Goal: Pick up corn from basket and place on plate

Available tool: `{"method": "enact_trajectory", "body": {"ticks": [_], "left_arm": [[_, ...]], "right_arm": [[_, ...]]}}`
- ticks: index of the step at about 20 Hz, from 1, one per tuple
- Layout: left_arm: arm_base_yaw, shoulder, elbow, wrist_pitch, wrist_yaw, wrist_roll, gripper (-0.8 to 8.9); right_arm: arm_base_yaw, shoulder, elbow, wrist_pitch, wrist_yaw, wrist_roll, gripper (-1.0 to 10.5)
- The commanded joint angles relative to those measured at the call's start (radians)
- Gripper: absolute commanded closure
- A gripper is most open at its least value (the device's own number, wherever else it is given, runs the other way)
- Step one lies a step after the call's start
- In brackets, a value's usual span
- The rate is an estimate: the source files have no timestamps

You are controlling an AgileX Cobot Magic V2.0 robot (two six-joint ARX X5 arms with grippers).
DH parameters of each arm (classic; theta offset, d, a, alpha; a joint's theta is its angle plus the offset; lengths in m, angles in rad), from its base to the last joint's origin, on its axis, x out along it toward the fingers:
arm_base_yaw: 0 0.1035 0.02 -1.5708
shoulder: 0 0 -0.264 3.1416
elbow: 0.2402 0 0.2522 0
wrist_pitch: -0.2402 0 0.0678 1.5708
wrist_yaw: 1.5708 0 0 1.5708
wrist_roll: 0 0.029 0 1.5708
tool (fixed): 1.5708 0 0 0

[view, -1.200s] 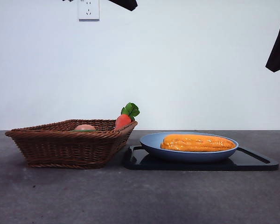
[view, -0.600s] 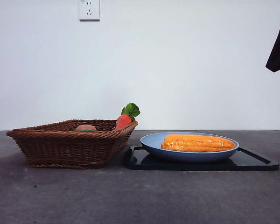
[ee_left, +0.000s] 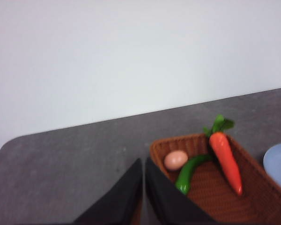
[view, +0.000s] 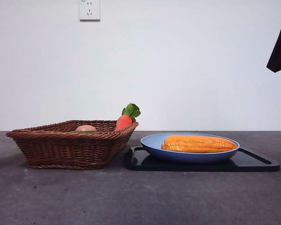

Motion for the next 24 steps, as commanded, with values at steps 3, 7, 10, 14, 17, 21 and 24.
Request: {"method": "enact_trajectory", "body": {"ticks": [3,7,10,14,17,21,24], "left_arm": [[0.008,-0.184,-0.227,0.054,-0.037,-0.032,8.06],[0.009,-0.296,-0.377,0.054,-0.045,-0.049,8.06],[0.008,-0.343,-0.445,0.047,-0.045,-0.060,8.06],[0.008,-0.381,-0.496,0.018,-0.045,-0.083,8.06],[0.009,-0.381,-0.496,-0.039,-0.045,-0.082,8.06],[0.008,-0.380,-0.496,-0.039,-0.045,-0.083,8.06],[0.008,-0.380,-0.496,-0.039,-0.045,-0.083,8.06]], "right_arm": [[0.003,0.006,0.006,0.009,-0.001,-0.008,9.4],[0.003,0.006,0.006,0.009,-0.001,-0.008,9.4],[0.003,0.006,0.006,0.009,-0.001,-0.008,9.4],[0.003,0.006,0.006,0.010,-0.001,-0.008,9.4],[0.003,0.006,0.006,0.009,-0.001,-0.008,9.4],[0.003,0.006,0.006,0.009,-0.001,-0.008,9.4],[0.003,0.006,0.006,0.009,-0.001,-0.008,9.4]]}}
